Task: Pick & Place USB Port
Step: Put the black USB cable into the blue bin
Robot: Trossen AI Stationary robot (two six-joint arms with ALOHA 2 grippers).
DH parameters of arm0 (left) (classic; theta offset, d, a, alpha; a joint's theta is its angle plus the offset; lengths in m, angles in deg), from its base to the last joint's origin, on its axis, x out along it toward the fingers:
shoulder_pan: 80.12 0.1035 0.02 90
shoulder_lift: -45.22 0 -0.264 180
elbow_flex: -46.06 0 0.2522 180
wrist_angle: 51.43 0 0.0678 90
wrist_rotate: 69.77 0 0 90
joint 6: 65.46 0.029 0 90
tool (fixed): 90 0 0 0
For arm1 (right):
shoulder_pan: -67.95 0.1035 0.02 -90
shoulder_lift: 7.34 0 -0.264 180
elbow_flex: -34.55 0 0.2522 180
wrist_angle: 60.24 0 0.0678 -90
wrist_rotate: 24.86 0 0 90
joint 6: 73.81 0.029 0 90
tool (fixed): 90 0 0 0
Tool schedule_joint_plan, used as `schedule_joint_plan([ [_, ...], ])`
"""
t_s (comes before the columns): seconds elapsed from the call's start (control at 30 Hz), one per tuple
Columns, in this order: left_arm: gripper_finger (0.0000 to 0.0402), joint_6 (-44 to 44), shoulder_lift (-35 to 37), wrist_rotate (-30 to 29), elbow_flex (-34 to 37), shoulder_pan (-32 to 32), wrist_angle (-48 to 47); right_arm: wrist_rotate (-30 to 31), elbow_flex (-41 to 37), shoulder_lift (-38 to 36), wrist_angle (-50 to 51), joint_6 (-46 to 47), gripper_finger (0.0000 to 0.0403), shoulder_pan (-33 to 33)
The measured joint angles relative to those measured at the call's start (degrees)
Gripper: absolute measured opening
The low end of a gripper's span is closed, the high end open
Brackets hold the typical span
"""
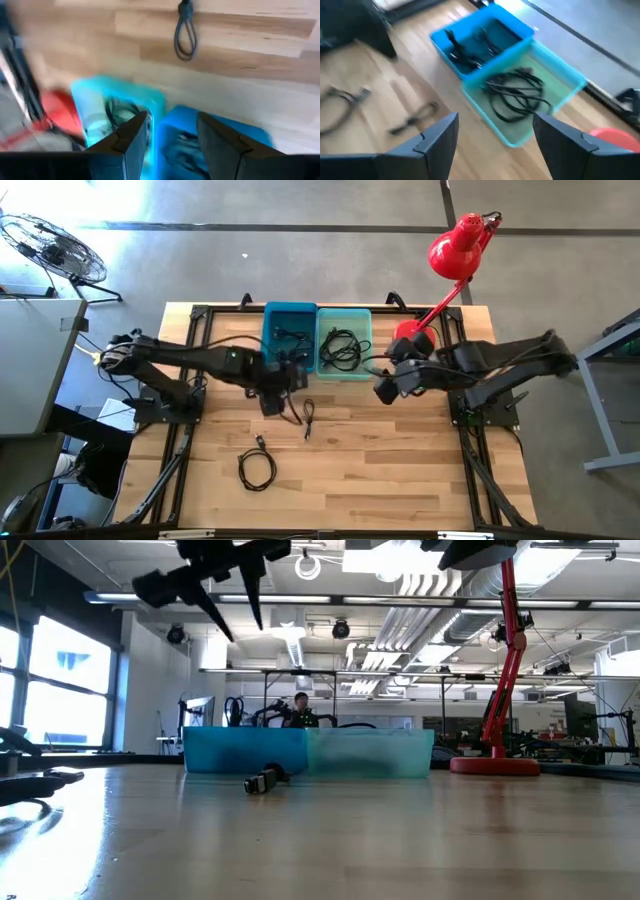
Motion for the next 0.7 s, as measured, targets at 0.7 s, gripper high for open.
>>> schedule_joint_plan([
  [0.7,0.0166,22.7,-19.4,8.2,0.5,2.9,8.8,-5.2,-10.8,-4.3,-22.9,3.7,0.0248,6.4],
])
